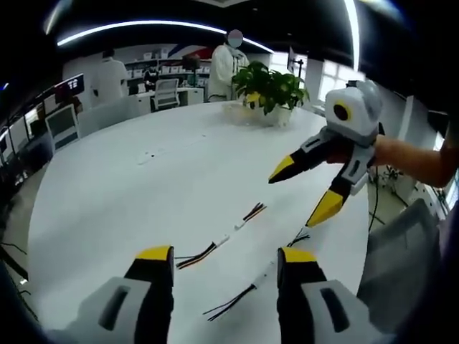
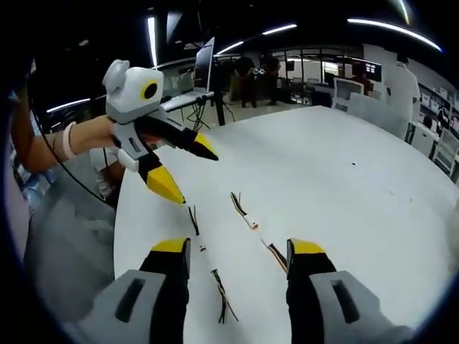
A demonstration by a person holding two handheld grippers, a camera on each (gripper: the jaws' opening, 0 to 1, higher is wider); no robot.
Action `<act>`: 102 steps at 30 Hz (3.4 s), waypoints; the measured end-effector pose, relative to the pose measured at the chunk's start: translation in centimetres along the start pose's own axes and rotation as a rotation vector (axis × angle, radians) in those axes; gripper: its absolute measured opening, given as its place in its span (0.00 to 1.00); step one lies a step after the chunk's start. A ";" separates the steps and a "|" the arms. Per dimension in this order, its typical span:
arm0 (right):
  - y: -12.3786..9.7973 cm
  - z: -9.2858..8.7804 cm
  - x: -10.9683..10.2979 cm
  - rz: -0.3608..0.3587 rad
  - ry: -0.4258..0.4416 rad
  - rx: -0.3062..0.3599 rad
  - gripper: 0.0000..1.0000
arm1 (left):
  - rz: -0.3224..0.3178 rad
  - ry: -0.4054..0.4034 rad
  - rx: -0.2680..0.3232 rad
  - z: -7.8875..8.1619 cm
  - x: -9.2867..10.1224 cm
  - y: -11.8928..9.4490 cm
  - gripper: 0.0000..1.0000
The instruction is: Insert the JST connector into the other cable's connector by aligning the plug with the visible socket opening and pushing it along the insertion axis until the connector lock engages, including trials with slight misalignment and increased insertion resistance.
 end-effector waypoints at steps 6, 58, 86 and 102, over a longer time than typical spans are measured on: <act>0.6 -0.3 0.4 0.010 0.003 -0.019 0.49 | 0.000 0.005 -0.003 -0.1 -0.4 0.6 0.49; 5.6 -2.4 2.0 0.123 -0.063 -0.040 0.28 | -0.107 0.101 -0.095 -1.9 -3.4 5.2 0.24; 6.9 -3.3 2.9 0.118 -0.075 -0.067 0.21 | -0.168 0.200 -0.136 -2.4 -3.9 7.0 0.14; 7.4 -3.7 3.2 0.121 -0.093 -0.073 0.17 | -0.206 0.268 -0.150 -2.6 -3.9 7.6 0.10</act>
Point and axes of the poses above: the point that each gripper's makers call its tool centre point, and the gripper's own axes: y roughly forward along the fingers, x roughly to its right, z roughly out of its top, the point moved 7 cm from there along -y, roughly backward along the fingers, and after that the axes turned 13 degrees about -z, right-handed, at the moved point
